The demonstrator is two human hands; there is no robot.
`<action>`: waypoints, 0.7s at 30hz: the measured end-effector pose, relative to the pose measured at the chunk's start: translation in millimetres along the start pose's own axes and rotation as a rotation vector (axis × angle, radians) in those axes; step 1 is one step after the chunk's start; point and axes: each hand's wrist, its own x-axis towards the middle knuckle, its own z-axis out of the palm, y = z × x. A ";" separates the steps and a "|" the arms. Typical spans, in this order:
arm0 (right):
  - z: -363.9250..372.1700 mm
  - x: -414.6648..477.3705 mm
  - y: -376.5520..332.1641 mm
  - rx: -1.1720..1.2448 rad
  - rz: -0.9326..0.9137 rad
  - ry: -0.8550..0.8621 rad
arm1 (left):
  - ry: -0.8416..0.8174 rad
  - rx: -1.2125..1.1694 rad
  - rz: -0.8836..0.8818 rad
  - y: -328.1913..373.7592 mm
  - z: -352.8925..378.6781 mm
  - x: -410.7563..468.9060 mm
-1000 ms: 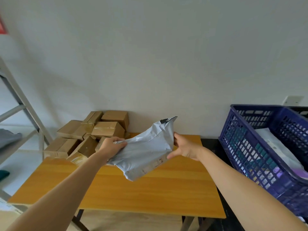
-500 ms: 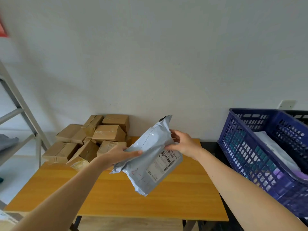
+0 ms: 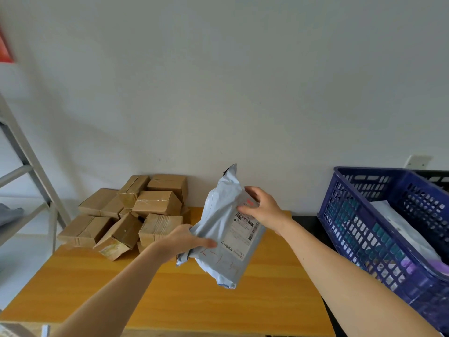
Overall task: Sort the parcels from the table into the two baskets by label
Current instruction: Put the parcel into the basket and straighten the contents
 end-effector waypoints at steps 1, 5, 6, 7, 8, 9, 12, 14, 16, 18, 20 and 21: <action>2.9 0.2 1.6 -0.001 0.016 0.040 | 0.002 -0.064 -0.004 1.1 1.0 -0.3; 9.7 -3.5 8.9 0.045 0.033 0.251 | 0.004 -0.395 0.022 3.7 3.8 0.3; 9.9 -5.5 9.6 0.094 0.041 0.266 | 0.012 -0.481 0.037 4.9 4.2 0.9; 10.4 -7.7 10.6 0.154 0.062 0.255 | 0.026 -0.557 0.058 6.2 4.7 1.6; 10.6 -9.9 12.1 0.214 0.089 0.229 | 0.042 -0.621 0.082 8.2 5.5 1.7; 10.6 -12.0 13.5 0.271 0.106 0.201 | 0.055 -0.669 0.107 10.7 6.4 1.5; 10.3 -14.6 15.5 0.432 0.097 0.113 | 0.067 -0.723 0.175 18.5 7.7 -1.2; 10.5 -16.4 15.8 0.522 0.092 0.076 | 0.052 -0.712 0.200 21.3 6.4 -2.0; 9.3 -18.0 16.0 0.590 0.092 0.056 | 0.039 -0.676 0.202 22.0 3.7 -1.6; 8.0 -19.7 16.2 0.630 0.098 0.039 | 0.025 -0.611 0.196 22.1 0.5 -1.5; 6.7 -21.2 16.2 0.647 0.102 0.033 | 0.007 -0.571 0.202 23.0 -2.0 -2.4; 5.9 -21.9 16.2 0.654 0.105 0.034 | -0.001 -0.560 0.206 23.7 -3.1 -3.0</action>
